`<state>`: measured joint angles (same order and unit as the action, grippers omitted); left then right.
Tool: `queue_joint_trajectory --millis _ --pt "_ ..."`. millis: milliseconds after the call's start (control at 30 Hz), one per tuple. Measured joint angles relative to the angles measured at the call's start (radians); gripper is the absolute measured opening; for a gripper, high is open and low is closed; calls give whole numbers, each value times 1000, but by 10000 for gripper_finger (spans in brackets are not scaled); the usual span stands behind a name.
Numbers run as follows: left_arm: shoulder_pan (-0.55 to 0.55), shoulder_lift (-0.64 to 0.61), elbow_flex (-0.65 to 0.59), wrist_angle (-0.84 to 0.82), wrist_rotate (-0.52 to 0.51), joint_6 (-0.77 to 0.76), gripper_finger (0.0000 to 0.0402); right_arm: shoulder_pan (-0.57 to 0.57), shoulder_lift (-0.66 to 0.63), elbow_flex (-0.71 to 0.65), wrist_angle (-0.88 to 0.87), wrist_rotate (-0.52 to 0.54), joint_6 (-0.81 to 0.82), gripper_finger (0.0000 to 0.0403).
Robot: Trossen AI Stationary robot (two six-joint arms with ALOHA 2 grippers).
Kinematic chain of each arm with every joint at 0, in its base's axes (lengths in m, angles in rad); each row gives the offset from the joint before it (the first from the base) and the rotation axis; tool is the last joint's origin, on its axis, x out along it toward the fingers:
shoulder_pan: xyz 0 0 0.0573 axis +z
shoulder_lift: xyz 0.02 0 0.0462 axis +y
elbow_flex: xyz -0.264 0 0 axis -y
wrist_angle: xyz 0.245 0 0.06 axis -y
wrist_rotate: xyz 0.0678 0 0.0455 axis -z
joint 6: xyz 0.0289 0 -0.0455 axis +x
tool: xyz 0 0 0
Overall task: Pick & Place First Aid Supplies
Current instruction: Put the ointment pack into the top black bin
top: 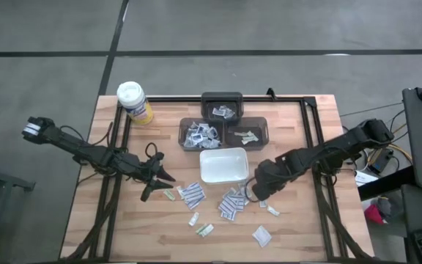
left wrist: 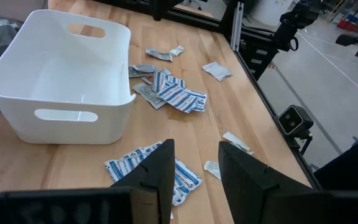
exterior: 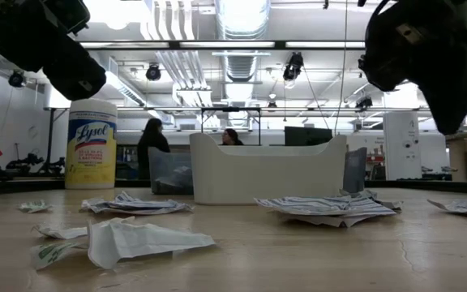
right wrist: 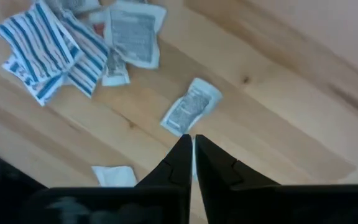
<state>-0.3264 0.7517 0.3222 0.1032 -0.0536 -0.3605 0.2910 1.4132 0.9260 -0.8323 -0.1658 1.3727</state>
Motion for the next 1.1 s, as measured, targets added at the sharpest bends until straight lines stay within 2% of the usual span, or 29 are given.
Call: queue_joint_trajectory --millis 300,500,733,1100 --pt "0 0 0 0 0 24 117 61 9 -16 7 12 129 90" --pt "0 0 0 1 0 25 117 78 74 -19 21 32 185 118" --pt "0 0 0 0 0 25 117 78 170 -19 66 37 191 125" --pt "0 0 0 0 0 25 117 78 285 -18 91 34 166 103"
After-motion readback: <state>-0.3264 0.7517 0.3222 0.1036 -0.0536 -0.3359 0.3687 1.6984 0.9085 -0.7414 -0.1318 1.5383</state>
